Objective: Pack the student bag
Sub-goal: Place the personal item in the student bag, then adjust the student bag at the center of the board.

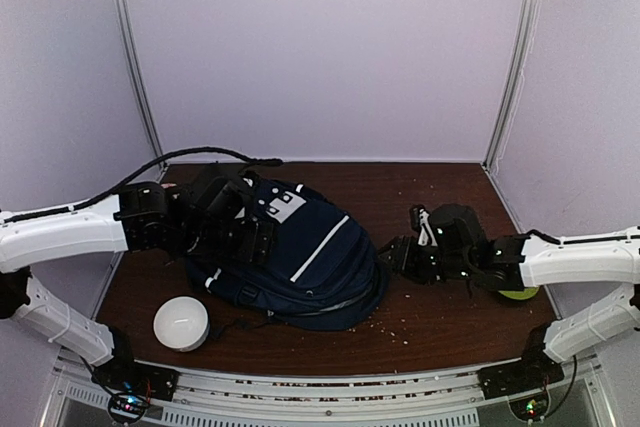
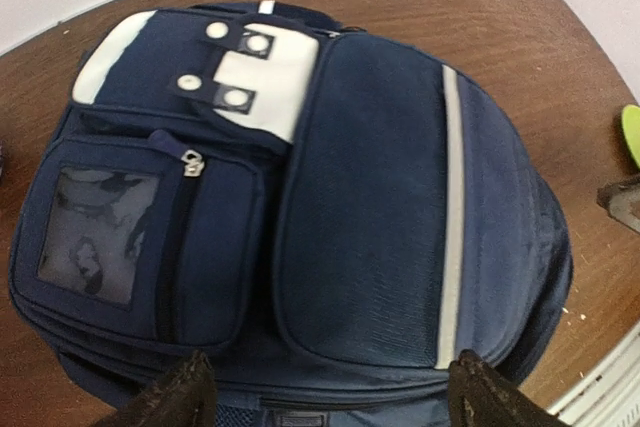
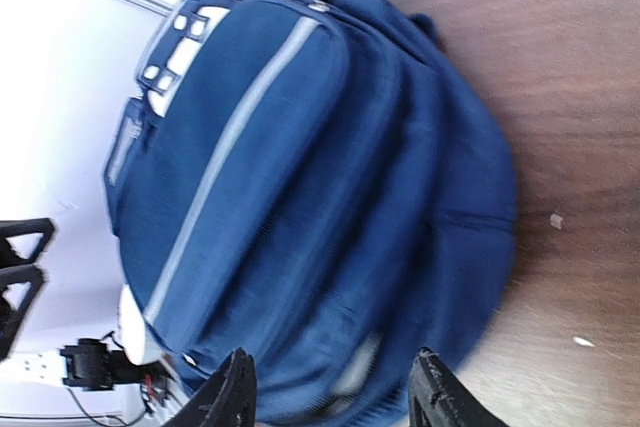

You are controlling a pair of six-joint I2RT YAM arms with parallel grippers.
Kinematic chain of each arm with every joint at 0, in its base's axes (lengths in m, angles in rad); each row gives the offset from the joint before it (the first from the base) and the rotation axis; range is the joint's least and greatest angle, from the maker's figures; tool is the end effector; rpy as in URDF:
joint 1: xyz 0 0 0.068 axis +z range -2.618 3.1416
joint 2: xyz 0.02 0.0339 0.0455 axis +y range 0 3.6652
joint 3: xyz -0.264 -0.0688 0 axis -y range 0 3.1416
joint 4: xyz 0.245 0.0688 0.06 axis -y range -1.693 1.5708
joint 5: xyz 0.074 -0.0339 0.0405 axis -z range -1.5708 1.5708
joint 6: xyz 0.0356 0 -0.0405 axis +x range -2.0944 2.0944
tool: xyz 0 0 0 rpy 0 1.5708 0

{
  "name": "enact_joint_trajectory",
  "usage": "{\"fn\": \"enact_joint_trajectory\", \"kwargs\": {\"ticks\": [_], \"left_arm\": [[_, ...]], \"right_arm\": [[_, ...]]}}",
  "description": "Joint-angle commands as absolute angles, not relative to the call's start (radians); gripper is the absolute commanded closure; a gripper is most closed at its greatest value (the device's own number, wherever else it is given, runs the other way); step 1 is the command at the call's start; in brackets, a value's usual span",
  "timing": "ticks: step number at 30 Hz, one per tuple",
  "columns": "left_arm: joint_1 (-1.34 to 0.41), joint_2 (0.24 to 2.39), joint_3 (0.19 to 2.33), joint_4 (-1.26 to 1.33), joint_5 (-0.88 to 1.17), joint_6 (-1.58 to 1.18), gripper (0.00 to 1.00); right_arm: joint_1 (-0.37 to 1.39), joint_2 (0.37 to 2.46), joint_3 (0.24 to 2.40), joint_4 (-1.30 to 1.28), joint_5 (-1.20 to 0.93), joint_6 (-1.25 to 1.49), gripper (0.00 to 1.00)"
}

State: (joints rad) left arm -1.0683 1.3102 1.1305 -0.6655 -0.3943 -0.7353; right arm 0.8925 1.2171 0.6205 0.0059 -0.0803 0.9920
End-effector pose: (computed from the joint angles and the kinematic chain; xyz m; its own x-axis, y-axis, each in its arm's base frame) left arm 0.1443 -0.2341 0.3039 -0.7276 0.0381 -0.6849 0.2673 0.9353 -0.2320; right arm 0.1583 0.2010 0.2122 -0.8759 0.2429 -0.4169 -0.1549 0.6768 0.7197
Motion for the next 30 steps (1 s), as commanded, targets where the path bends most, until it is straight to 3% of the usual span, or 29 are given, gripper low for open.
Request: {"fn": "enact_joint_trajectory", "kwargs": {"ticks": [1,12,14,17,19,26,30], "left_arm": [[-1.01,1.283,1.097,-0.62,-0.468,-0.813,0.18],[-0.863,1.196,0.905,-0.511,-0.422,-0.913,0.26],[-0.853,1.194,0.888,-0.502,-0.42,-0.913,0.27],[-0.843,1.196,0.861,-0.464,-0.392,-0.912,0.31],[-0.841,1.208,0.848,-0.428,-0.36,-0.901,0.34],[-0.841,1.277,0.84,-0.293,-0.229,-0.879,0.5],[-0.842,1.302,0.851,-0.176,-0.154,-0.869,0.54]], "right_arm": [[0.899,1.319,0.711,0.025,-0.122,1.047,0.49],[0.896,1.5,0.817,-0.072,-0.105,1.035,0.62],[0.896,1.508,0.839,-0.084,-0.11,1.018,0.71],[0.896,1.494,0.864,-0.096,-0.093,0.97,0.93],[0.896,1.465,0.896,-0.129,-0.059,0.893,1.0],[0.89,1.398,1.172,-0.405,0.162,0.481,1.0],[0.885,1.336,1.204,-0.375,0.259,0.343,1.0]]}}
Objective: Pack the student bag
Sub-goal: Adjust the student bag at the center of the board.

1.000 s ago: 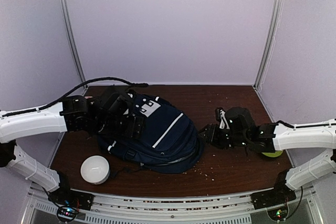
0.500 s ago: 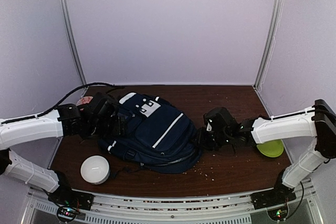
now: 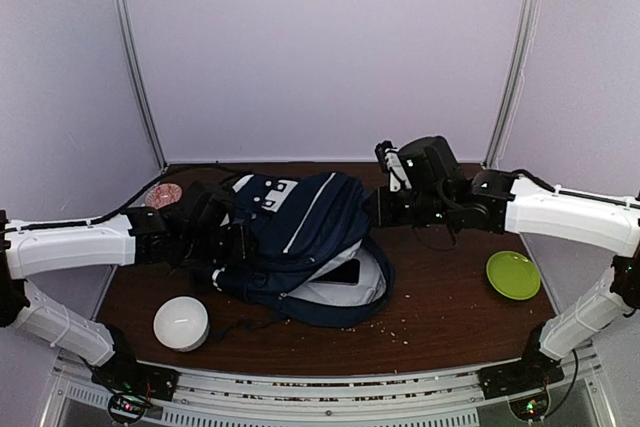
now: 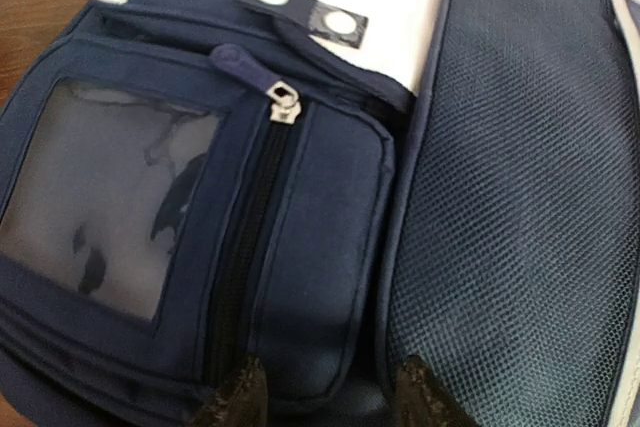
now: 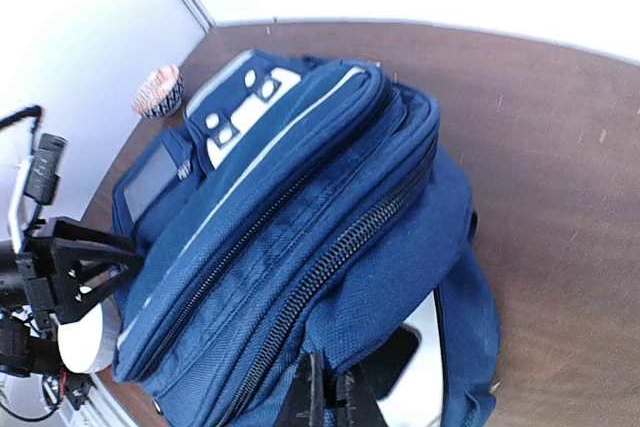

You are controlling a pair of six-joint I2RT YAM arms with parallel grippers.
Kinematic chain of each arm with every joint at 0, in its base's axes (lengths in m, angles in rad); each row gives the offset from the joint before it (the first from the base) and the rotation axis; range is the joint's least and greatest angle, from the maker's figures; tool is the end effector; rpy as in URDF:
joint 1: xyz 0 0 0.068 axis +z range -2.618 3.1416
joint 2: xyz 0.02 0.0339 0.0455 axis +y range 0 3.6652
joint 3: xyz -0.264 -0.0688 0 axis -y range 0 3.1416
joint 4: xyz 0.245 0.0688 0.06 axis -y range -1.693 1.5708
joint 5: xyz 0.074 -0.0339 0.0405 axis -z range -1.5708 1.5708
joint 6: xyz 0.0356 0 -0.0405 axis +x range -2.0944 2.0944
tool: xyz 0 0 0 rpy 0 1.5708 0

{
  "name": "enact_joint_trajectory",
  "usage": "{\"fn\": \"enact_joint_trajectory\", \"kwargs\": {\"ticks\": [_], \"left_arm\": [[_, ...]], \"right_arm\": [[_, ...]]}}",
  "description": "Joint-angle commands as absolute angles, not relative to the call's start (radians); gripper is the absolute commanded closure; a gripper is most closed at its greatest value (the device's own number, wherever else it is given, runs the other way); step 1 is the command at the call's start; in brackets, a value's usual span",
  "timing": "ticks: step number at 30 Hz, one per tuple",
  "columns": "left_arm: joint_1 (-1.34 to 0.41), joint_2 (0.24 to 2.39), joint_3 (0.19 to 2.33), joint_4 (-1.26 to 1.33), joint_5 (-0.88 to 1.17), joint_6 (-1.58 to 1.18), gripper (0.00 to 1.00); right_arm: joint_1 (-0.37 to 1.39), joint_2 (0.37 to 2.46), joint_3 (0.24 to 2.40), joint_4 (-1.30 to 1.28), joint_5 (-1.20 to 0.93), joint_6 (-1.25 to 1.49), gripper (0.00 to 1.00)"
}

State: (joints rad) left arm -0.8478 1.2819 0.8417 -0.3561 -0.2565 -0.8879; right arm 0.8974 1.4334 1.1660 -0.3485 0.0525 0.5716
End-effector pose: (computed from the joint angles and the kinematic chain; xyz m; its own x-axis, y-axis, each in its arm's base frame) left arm 0.1840 -0.1949 0.2389 -0.7700 -0.2615 -0.5820 0.0167 0.9036 -0.4281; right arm 0.2044 0.2532 0.3049 -0.7109 -0.0248 -0.7029 -0.4392 0.7962 0.4161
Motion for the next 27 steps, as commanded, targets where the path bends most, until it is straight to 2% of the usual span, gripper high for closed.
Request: {"fn": "enact_joint_trajectory", "kwargs": {"ticks": [1,8,12,15,20,27], "left_arm": [[-0.843,1.314,0.855,-0.147,-0.136,-0.868,0.55],[-0.865,1.416,0.941,-0.113,-0.097,-0.833,0.62],[-0.874,1.411,0.956,-0.125,-0.115,-0.809,0.61],[-0.883,1.383,0.978,-0.168,-0.145,-0.764,0.52],[-0.973,1.371,1.084,-0.318,-0.234,-0.619,0.35],[-1.155,1.565,1.362,-0.583,-0.36,-0.476,0.31]], "right_arm": [[0.882,1.334,1.179,-0.353,0.291,0.33,1.0],[0.804,1.42,1.001,-0.331,0.238,0.527,1.0],[0.804,1.361,0.948,-0.312,0.213,0.556,0.77],[0.804,1.313,0.946,-0.352,0.209,0.583,0.66],[0.804,1.207,0.874,-0.369,0.163,0.658,0.62],[0.805,1.071,0.699,-0.301,0.091,0.755,0.63]]}}
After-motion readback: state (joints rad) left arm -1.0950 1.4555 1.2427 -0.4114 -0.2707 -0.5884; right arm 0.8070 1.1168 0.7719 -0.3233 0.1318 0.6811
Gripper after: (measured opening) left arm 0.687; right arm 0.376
